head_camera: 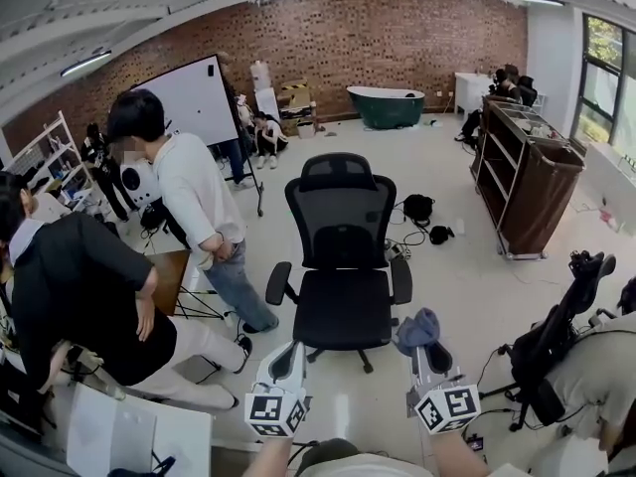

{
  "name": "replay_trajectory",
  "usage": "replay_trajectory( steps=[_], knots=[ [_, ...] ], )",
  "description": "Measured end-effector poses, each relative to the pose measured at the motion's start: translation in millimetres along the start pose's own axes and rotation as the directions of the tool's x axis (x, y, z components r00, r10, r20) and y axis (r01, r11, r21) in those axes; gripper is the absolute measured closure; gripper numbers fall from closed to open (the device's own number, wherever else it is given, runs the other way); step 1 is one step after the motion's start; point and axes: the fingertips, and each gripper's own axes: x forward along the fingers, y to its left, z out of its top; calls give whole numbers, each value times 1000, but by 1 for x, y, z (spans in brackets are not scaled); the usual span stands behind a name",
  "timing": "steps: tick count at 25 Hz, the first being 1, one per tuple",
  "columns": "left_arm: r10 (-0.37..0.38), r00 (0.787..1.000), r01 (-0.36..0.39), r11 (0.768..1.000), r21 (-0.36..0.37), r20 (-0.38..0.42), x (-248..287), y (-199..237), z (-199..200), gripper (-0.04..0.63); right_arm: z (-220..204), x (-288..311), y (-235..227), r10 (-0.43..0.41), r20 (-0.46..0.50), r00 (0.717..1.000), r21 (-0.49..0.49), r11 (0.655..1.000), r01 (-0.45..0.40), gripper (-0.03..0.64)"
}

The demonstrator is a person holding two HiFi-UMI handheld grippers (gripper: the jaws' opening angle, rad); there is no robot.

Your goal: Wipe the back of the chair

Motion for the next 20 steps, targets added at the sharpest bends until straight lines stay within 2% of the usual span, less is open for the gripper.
replay_trajectory(
  steps=[6,10,15,20],
  knots=[
    [11,1000,-11,1000,-2,0,-21,1,7,532,5,-14,25,7,-12,1000,-2,1000,-7,569],
    [17,999,-18,1000,16,35,-45,7,25,531,10,-15,48,38,-6,999,-27,999,-39,569],
    [58,998,-58,998,-17,-7,-69,31,15,531,0,-9,74,61,-32,998,5,998,-61,569],
    [39,999,-39,999,22,-22,-71,34,19,531,-4,-8,92,64,-45,997,-11,998,-64,569]
  ],
)
